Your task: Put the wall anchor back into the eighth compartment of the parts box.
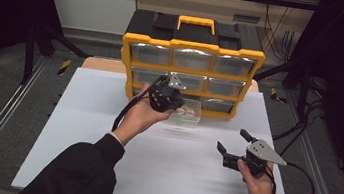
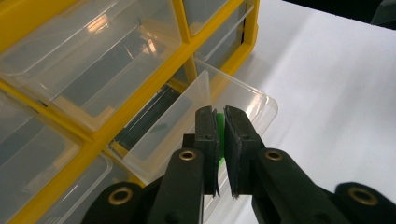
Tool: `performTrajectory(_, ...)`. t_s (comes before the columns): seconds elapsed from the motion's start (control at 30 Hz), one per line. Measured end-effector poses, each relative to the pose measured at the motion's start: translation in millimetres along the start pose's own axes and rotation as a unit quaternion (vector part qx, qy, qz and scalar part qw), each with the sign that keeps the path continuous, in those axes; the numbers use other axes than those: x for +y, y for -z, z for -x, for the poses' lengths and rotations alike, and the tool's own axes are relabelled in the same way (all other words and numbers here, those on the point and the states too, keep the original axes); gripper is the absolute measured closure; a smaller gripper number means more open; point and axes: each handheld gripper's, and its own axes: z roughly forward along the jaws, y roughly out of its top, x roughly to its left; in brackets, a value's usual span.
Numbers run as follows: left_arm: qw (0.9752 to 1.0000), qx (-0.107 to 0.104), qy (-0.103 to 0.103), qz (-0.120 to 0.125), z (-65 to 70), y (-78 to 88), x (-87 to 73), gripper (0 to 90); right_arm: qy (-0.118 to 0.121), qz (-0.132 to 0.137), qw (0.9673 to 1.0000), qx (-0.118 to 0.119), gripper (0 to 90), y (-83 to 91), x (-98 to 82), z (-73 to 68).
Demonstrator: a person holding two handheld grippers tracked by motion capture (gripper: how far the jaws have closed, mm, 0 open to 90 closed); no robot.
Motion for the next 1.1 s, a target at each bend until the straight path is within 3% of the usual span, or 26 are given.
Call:
performTrajectory(0.63, 0.9997, 0.002, 0.015, 0.018, -5.6, -4.8, 1.2, 83.9, 0.002, -0.001, 1.0000, 0.001, 7.7, -1.3, -0.5, -1.2)
performTrajectory(0.77, 0.9999, 0.005, 0.004, 0.012, -1.9, -7.6, 3.2, 83.9, 0.001, 0.000, 1.0000, 0.003, 7.7, -0.7, -0.2, 0.0)
performTrajectory(1.1, 0.9998, 0.013, 0.012, 0.010, -9.8, -19.7, 1.5, 83.9, 0.000, 0.000, 1.0000, 0.003, 7.7, -0.2, 0.0, -0.4)
